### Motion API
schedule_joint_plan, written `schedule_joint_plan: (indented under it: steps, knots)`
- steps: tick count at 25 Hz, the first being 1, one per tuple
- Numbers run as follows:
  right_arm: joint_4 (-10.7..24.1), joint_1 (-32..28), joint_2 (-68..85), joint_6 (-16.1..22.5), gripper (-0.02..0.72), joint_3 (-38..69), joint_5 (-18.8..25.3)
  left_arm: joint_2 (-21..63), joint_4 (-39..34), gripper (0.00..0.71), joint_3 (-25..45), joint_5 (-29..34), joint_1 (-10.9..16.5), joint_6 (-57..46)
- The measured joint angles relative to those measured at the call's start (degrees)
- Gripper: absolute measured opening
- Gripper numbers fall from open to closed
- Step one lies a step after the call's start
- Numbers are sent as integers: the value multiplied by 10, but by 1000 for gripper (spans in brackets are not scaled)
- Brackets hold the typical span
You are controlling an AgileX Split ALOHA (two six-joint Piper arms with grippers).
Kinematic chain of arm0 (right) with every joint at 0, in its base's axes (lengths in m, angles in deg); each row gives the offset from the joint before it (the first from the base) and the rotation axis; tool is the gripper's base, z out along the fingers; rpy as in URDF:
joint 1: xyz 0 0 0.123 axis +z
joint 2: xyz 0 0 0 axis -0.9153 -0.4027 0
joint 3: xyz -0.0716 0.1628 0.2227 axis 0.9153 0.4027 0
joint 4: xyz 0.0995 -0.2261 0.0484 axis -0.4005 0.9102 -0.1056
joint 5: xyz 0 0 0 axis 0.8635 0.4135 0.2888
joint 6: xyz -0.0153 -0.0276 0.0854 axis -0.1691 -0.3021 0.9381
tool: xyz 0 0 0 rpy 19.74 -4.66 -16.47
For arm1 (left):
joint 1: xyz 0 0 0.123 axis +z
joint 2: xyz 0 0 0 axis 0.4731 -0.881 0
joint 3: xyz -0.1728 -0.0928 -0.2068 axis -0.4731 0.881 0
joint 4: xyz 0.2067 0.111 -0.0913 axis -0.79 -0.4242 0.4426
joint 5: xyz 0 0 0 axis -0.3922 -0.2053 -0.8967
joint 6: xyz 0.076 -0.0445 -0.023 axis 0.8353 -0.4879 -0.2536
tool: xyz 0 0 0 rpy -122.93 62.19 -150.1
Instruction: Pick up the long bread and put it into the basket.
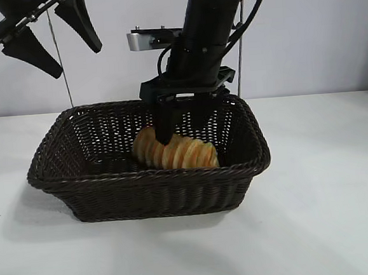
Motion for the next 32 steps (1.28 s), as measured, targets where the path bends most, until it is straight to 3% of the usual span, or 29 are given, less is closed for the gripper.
schedule_joint_plan:
  steps: [10, 16, 32]
  knots:
    - [-92, -114, 27, 1, 557, -65, 68, 0, 0, 511, 0, 0, 0, 1]
    - [-95, -150, 27, 17, 557, -115, 75, 0, 0, 511, 0, 0, 0, 1]
    - [-94, -148, 26, 24, 557, -116, 79, 0, 0, 511, 0, -6, 0, 1]
